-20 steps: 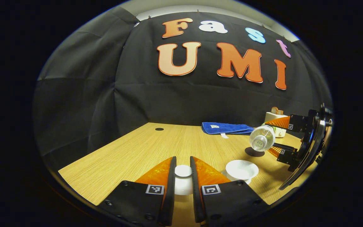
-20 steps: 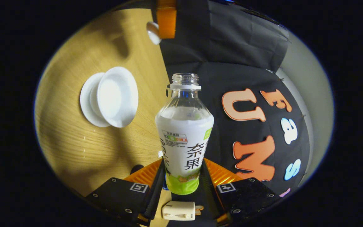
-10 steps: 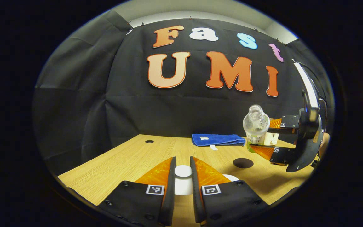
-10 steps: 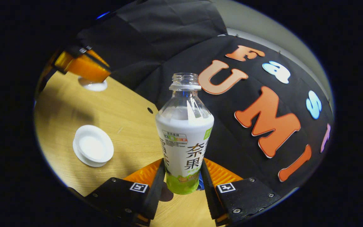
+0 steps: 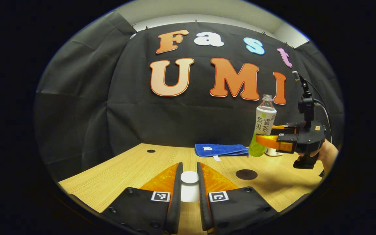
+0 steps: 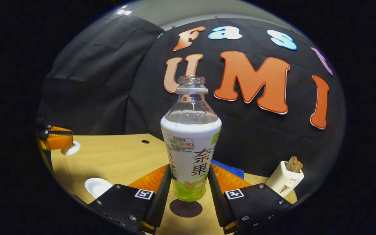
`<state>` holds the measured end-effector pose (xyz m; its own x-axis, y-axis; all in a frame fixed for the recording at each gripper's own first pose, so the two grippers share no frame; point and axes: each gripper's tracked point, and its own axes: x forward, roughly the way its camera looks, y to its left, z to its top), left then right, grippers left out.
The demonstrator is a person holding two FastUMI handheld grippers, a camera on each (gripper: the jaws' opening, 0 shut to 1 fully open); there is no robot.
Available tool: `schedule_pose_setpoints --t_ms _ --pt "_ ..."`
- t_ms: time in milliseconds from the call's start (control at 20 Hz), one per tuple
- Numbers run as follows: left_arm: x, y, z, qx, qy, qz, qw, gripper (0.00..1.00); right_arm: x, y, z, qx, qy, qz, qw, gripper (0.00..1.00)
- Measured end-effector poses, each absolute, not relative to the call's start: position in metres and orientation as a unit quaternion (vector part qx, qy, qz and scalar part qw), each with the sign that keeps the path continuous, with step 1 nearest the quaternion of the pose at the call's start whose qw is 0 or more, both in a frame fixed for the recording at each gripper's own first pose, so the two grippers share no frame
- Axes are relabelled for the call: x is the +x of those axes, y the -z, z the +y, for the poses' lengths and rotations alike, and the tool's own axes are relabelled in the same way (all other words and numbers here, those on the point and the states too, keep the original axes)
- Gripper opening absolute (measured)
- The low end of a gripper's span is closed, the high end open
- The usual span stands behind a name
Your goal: Open the teacup lid with one hand, grasp the water bottle and pour water into the teacup with the other hand; after pouring, place the water bottle on the coaster and then close the teacup lid.
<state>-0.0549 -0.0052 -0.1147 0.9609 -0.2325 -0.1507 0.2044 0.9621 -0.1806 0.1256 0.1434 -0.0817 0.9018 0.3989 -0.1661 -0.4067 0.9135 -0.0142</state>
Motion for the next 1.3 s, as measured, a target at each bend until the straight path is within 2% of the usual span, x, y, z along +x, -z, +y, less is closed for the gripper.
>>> schedule_pose_setpoints --t_ms 100,150,200,250,300,700,750,800,850,900,950,1300 --pt "-0.055 0.11 -0.007 -0.085 0.111 0.08 0.987 0.29 0.133 0.088 0.14 -0.001 -0.202 0.09 0.975 0.65" --pt "-0.056 0.108 -0.008 -0.086 0.11 0.077 0.987 0.26 0.135 0.095 0.139 0.005 -0.201 0.099 0.975 0.65" --pt "-0.057 0.107 -0.008 -0.088 0.111 0.074 0.987 0.29 0.136 0.104 0.138 0.01 -0.199 0.107 0.974 0.65" --pt "-0.057 0.105 -0.008 -0.089 0.111 0.072 0.987 0.26 0.138 0.113 0.136 0.016 -0.199 0.116 0.973 0.65" --pt "-0.056 0.105 -0.009 -0.091 0.111 0.07 0.987 0.29 0.14 0.125 0.136 0.02 -0.197 0.127 0.972 0.65" --pt "-0.055 0.108 -0.02 -0.107 0.119 0.072 0.984 0.26 0.149 0.186 0.134 0.025 -0.185 0.186 0.965 0.65" --pt "-0.054 0.109 -0.023 -0.107 0.12 0.074 0.984 0.29 0.15 0.191 0.135 0.026 -0.187 0.19 0.963 0.65" --pt "-0.053 0.11 -0.025 -0.108 0.122 0.075 0.984 0.26 0.149 0.196 0.135 0.026 -0.188 0.192 0.963 0.65" --pt "-0.053 0.111 -0.029 -0.109 0.124 0.078 0.983 0.29 0.15 0.2 0.136 0.024 -0.189 0.194 0.962 0.65" --pt "-0.053 0.113 -0.031 -0.109 0.125 0.079 0.983 0.26 0.15 0.204 0.136 0.02 -0.188 0.197 0.962 0.65" --pt "-0.051 0.115 -0.034 -0.11 0.128 0.081 0.982 0.29 0.15 0.208 0.136 0.018 -0.19 0.201 0.961 0.65" --pt "-0.044 0.127 -0.059 -0.109 0.146 0.098 0.978 0.29 0.149 0.215 0.134 0.026 -0.179 0.21 0.961 0.67"
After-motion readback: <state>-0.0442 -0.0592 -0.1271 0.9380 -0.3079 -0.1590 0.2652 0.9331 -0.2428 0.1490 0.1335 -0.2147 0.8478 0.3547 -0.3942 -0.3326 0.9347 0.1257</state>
